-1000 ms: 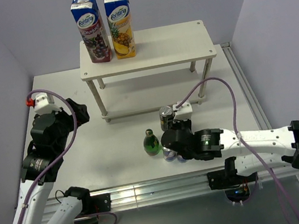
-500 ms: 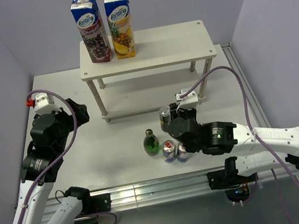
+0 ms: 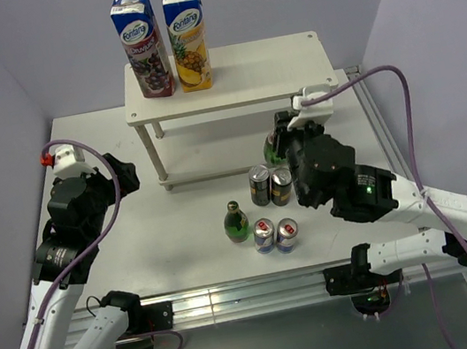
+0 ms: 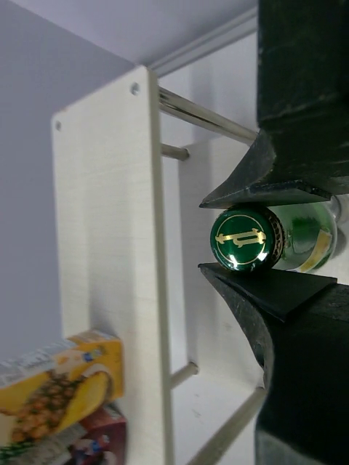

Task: Place and organize the beverage onto the shelf

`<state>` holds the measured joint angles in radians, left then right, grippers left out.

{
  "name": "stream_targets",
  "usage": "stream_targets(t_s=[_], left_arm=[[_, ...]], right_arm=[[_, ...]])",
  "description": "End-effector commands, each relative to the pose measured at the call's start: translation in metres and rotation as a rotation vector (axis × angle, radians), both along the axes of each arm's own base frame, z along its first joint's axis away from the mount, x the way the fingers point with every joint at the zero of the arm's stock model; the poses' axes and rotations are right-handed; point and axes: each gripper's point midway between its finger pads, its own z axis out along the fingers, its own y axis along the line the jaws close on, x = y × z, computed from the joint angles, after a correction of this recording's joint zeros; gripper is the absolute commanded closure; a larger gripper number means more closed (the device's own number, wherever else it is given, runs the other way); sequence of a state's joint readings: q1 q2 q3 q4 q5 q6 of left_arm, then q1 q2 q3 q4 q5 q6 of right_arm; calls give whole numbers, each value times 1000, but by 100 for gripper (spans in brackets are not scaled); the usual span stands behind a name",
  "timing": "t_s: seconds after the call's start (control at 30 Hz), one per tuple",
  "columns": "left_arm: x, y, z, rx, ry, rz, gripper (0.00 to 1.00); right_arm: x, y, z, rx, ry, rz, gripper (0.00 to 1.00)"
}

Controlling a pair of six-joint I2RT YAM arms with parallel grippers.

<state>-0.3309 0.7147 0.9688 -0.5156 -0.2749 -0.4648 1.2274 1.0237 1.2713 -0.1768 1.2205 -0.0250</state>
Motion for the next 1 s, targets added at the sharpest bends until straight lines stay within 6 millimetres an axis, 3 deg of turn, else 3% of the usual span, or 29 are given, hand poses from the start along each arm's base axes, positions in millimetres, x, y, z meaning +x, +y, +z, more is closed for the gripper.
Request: stream_targets(t_s=[0.0,0.17,0.5,0.73,0.83,0.97], left_arm=[[0,1,8,-2,-38,1,4],[0,1,7,1,-35,-1,4],[0,-1,6,-1,-33,-9,4],[0,-2,5,-2,-31,-15,4],[0,-2,6,-2,-32,-19,4],[0,-3,5,-2,-30,-20,4]], right_arm=[[6,-20,70,129,-109,-49,100],[16,-16,110,109,-159,-62,100],[39,-41,168,112,-240,-145,100],[57,-58,189,91,-284,-204,100],[67,-56,195,107,-307,-189,100],[94,-63,189,82,-289,-225,100]])
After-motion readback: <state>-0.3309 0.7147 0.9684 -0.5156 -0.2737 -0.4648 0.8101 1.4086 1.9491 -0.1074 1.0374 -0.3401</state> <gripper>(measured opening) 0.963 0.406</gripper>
